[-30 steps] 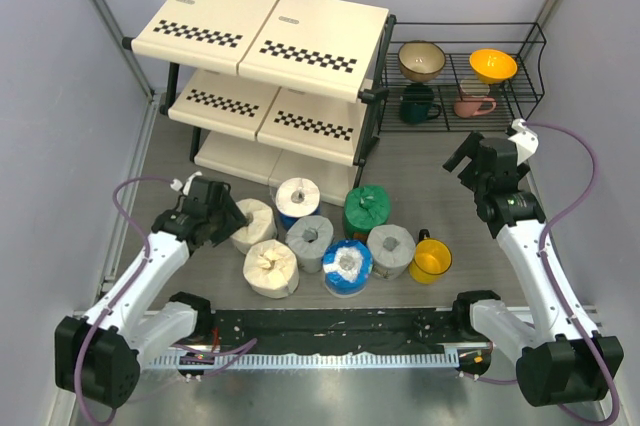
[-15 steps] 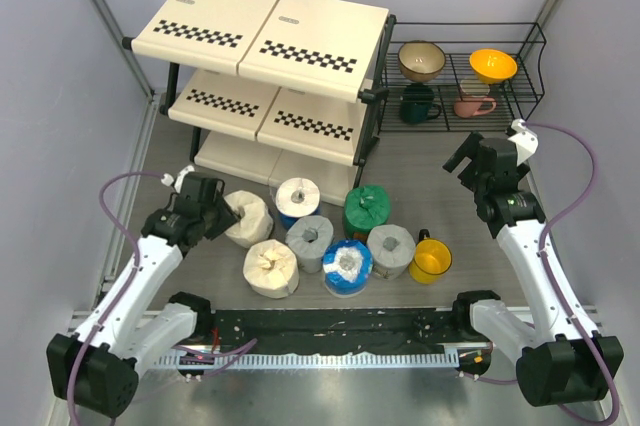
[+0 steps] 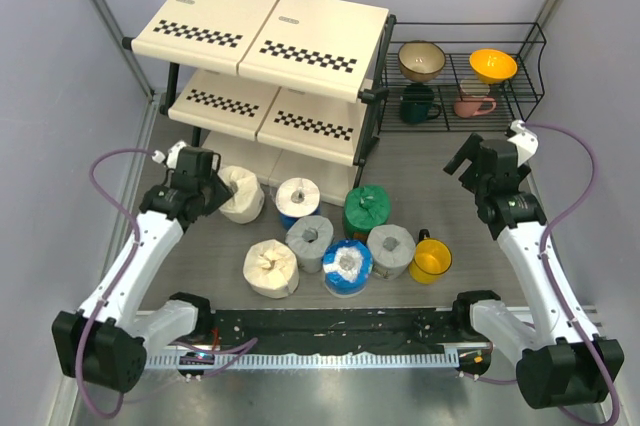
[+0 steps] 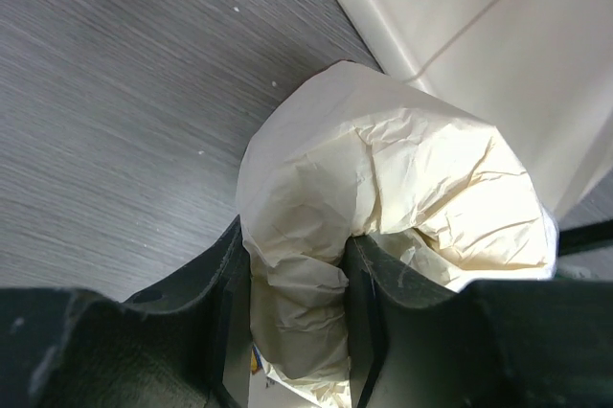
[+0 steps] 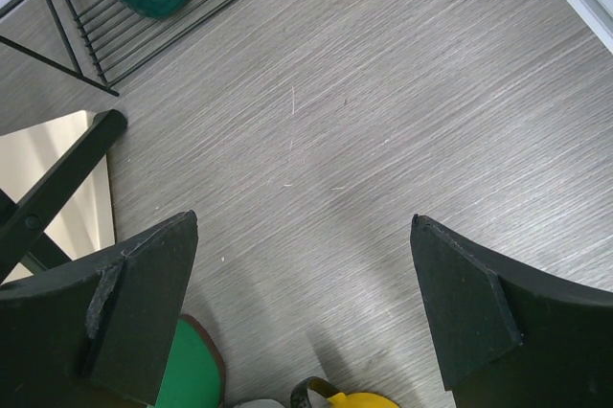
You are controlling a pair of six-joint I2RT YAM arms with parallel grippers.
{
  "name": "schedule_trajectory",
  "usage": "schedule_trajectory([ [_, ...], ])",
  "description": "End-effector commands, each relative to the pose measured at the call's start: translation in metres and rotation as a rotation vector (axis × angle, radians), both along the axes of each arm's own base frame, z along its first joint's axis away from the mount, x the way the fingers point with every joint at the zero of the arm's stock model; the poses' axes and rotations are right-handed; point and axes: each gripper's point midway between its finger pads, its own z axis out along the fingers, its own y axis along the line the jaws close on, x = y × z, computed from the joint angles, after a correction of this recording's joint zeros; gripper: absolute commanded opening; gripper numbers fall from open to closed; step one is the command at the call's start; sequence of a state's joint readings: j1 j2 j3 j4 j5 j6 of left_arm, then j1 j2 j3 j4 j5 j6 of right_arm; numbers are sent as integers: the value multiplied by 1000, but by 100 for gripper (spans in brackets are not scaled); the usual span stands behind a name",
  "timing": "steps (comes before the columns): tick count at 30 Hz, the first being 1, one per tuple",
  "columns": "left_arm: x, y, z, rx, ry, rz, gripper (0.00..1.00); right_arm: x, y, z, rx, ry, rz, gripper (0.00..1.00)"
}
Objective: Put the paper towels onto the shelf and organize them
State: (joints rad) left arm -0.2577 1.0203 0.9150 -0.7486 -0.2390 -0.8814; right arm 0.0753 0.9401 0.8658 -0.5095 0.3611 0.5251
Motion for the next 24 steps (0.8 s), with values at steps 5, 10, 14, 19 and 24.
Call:
schedule_trajectory([
  [5, 55, 13, 24, -57, -97, 71, 28, -4, -4, 18, -22, -43, -4, 98],
  [10, 81, 13, 33, -83, -136, 81, 28, -5, -5, 15, -26, -34, -5, 98],
  [14, 101, 9, 33, -100, -134, 79, 28, -7, -6, 13, -30, -29, -8, 98],
  [19, 126, 2, 29, -126, -141, 67, 28, -7, -5, 14, -29, -31, -7, 98],
  [24, 149, -2, 16, -137, -134, 69, 28, -6, -7, 20, -46, -33, -2, 98],
])
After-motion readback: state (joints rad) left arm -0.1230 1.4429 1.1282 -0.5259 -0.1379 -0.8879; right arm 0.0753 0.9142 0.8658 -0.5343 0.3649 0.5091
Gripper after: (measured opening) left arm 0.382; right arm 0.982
